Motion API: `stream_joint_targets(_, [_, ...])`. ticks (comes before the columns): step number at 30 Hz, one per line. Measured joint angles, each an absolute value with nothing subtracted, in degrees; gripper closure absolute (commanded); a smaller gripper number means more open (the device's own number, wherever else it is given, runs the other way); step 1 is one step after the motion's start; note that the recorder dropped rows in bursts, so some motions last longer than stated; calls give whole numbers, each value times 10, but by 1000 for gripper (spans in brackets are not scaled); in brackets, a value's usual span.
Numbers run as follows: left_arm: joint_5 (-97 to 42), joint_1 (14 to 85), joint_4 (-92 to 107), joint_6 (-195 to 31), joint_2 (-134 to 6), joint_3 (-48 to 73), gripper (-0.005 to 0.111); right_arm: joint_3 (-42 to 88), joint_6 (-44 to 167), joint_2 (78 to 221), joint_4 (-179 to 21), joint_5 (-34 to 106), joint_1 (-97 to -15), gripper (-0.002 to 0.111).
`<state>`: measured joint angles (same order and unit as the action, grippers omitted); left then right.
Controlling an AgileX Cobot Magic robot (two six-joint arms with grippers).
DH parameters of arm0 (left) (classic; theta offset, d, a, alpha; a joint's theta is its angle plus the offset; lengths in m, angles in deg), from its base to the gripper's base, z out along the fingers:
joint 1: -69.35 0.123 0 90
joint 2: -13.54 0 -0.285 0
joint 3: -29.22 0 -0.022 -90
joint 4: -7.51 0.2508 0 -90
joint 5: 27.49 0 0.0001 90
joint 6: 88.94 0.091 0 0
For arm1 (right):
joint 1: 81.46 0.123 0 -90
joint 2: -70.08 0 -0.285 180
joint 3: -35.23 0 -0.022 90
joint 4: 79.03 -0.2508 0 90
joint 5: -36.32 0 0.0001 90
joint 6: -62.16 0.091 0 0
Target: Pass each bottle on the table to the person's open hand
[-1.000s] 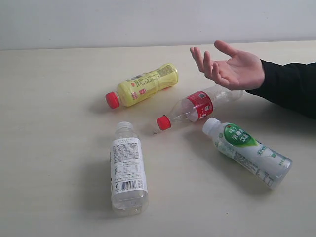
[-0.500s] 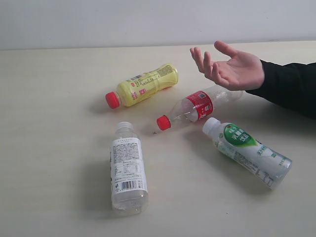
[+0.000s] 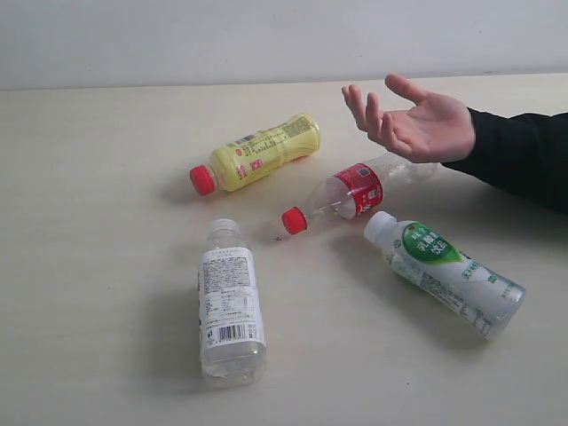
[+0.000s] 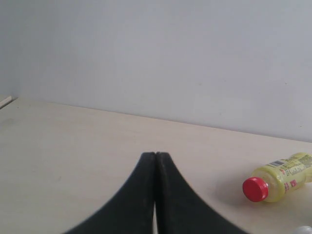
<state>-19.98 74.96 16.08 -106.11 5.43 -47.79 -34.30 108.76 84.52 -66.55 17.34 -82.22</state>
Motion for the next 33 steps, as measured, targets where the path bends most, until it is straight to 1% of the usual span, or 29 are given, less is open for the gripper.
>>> stream_joint_targets(3, [-200,750,161,-1061,54,-478,107,-280,1141,931,-578,175,-822,108])
stream_joint_targets(5, [-200,750,161,-1061,54,-478,107,-236,1214,998,-488,171,-822,108])
stream_joint_targets(12, [-200,750,161,-1061,54,-478,107,-112,1564,1234,-66,111,-820,108])
stream_joint_targets(15, [-200,750,161,-1061,54,-478,107,-50,1710,1324,112,75,-795,108])
stream_joint_targets(18, [-200,750,161,-1061,54,-478,107,-5,1774,1400,180,38,-750,108])
stream_joint_targets(23, [-200,750,161,-1061,54,-478,107,40,1786,1470,202,13,-673,108])
stream_joint_targets(28, [-200,750,161,-1061,54,-478,107,55,1690,1514,205,21,-618,108])
stream_joint_targets(31, [-200,750,161,-1061,54,-478,107,55,1583,1524,210,80,-585,108])
stream_joint_targets(33, [-200,750,161,-1061,54,-478,107,55,1495,1524,211,146,-559,108])
